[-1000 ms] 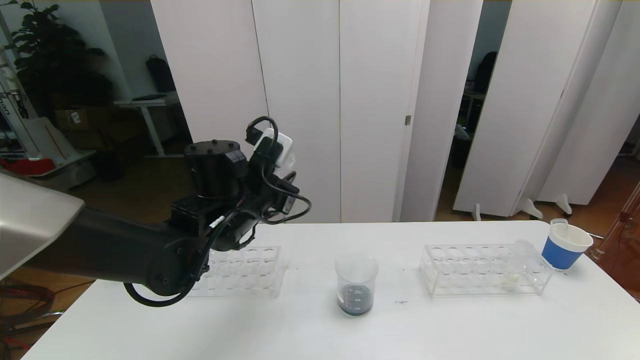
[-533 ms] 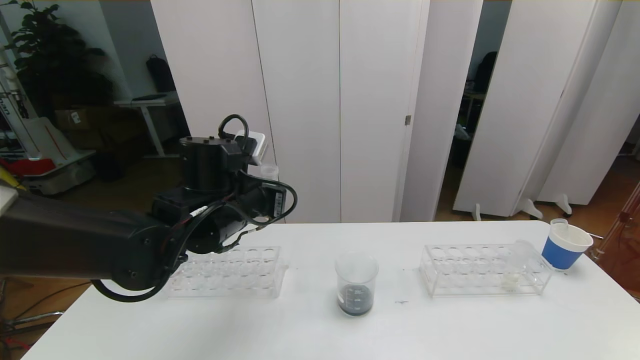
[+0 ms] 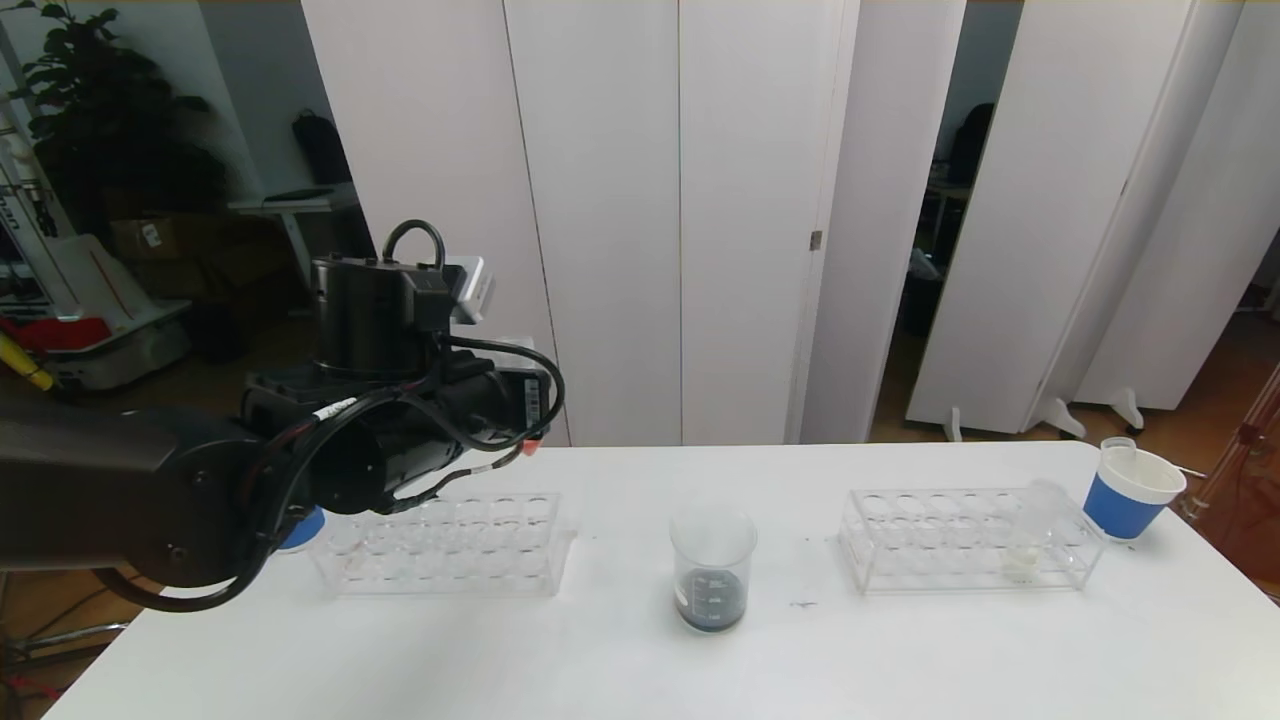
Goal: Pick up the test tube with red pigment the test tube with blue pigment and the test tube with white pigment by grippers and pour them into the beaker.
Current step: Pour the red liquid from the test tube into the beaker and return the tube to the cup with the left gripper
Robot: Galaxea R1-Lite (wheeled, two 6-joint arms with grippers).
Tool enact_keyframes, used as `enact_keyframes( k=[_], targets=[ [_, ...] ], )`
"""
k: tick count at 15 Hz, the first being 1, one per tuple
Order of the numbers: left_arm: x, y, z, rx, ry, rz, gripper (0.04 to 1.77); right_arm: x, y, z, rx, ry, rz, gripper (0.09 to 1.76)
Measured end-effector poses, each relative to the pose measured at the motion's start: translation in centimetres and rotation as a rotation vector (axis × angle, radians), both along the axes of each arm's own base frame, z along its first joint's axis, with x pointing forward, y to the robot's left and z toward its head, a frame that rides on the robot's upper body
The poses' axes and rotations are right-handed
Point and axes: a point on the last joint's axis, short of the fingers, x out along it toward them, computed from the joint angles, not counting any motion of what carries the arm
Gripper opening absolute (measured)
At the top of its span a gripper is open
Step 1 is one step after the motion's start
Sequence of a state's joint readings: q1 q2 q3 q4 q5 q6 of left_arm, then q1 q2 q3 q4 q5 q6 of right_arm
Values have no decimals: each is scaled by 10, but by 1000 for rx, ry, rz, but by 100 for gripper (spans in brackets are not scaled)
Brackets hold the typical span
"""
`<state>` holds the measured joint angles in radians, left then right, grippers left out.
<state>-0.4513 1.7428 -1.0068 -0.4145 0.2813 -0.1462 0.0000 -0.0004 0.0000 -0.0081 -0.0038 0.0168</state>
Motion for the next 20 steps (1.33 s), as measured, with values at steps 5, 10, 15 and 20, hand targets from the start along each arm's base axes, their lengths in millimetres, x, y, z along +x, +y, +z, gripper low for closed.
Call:
enact_keyframes(
  k=[5, 10, 15, 20],
  targets=[
    [-15, 6, 5, -20, 5, 21, 57, 0, 0, 0, 0, 0, 0, 175],
    [-28, 15, 9, -19, -20, 108, 57, 0, 0, 0, 0, 0, 0, 175],
    [-35, 23, 21, -26, -63, 178, 57, 0, 0, 0, 0, 0, 0, 175],
    [-39, 47, 32, -104, -96, 268, 57, 0, 0, 0, 0, 0, 0, 175]
  ],
)
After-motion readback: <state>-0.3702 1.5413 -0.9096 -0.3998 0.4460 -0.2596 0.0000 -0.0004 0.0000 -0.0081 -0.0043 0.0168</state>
